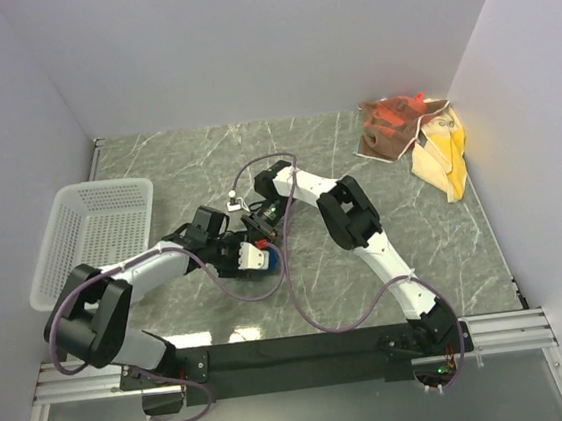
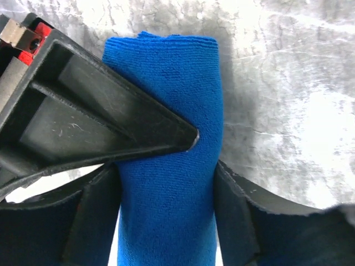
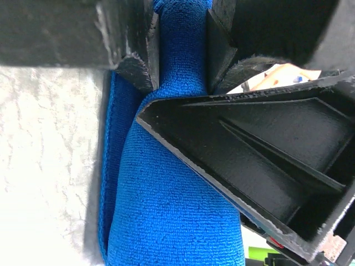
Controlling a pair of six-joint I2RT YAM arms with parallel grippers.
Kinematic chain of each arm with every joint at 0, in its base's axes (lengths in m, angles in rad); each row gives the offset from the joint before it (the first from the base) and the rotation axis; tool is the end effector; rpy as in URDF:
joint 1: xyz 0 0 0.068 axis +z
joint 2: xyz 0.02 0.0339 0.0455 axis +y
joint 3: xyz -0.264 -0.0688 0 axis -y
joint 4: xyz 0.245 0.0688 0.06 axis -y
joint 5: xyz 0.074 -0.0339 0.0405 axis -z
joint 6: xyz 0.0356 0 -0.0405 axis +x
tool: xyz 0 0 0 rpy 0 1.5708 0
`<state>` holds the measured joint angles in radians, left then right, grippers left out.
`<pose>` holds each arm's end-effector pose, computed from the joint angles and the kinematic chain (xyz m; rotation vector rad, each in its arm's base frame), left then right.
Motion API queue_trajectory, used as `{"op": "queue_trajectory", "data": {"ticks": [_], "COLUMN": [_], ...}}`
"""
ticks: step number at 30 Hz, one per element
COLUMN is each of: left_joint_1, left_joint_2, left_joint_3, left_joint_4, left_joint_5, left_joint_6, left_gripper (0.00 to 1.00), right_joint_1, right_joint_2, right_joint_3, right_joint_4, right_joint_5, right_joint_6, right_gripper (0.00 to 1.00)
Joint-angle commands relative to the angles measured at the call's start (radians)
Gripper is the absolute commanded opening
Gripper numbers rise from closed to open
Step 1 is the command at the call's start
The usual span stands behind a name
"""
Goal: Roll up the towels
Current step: Place the rolled towel into the container
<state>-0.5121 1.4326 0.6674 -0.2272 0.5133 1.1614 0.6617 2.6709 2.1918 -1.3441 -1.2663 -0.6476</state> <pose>0.2175 -0.1423 0.1606 1.9187 1.4772 -0.3713 0.3572 0.3213 0.0915 1.2607 -2.0029 -1.7274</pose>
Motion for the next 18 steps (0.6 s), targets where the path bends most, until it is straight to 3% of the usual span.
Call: {"op": "queue_trajectory", "data": {"ticks": [1, 4, 5, 8, 10, 11, 15, 18], "left_joint_1": [-0.016, -0.014, -0.014, -0.014, -0.016, -0.016, -0.016, -0.014], "left_joint_2": [0.067, 0.104, 0.109, 0.126, 0.143, 0.146, 0.149, 0.164], "left_joint_3": [0.038, 0.075, 0.083, 0.113, 0.138, 0.144, 0.162, 0.182], "left_joint_4": [-0.012, -0.070, -0.086, -0.165, -0.251, -0.276, -0.403, -0.462], "left_joint_5": [-0.022, -0.009, 0.004, 0.022, 0.025, 0.022, 0.010, 0.005], "left_joint_6": [-0.002, 0.007, 0.009, 0.024, 0.038, 0.040, 0.057, 0.034], "left_gripper": [0.64, 0.56, 0.45, 0.30, 0.25, 0.22, 0.16, 0.11], "right_joint_1": [0.012, 0.012, 0.013, 0.016, 0.012, 0.010, -0.019, -0.066], "right_joint_2": [0.070, 0.070, 0.072, 0.058, 0.023, 0.006, -0.098, -0.210], "right_joint_3": [0.000, -0.007, -0.007, -0.020, -0.062, -0.082, -0.170, -0.253], "right_joint_4": [-0.020, -0.032, -0.038, -0.043, 0.009, 0.040, 0.206, 0.339], "right_joint_5": [0.047, 0.015, 0.009, 0.004, 0.018, 0.036, 0.125, 0.203], "right_joint_6": [-0.040, -0.043, -0.046, -0.055, -0.021, 0.002, 0.165, 0.267], "right_gripper": [0.00, 0.00, 0.00, 0.00, 0.01, 0.15, 0.56, 0.61]}}
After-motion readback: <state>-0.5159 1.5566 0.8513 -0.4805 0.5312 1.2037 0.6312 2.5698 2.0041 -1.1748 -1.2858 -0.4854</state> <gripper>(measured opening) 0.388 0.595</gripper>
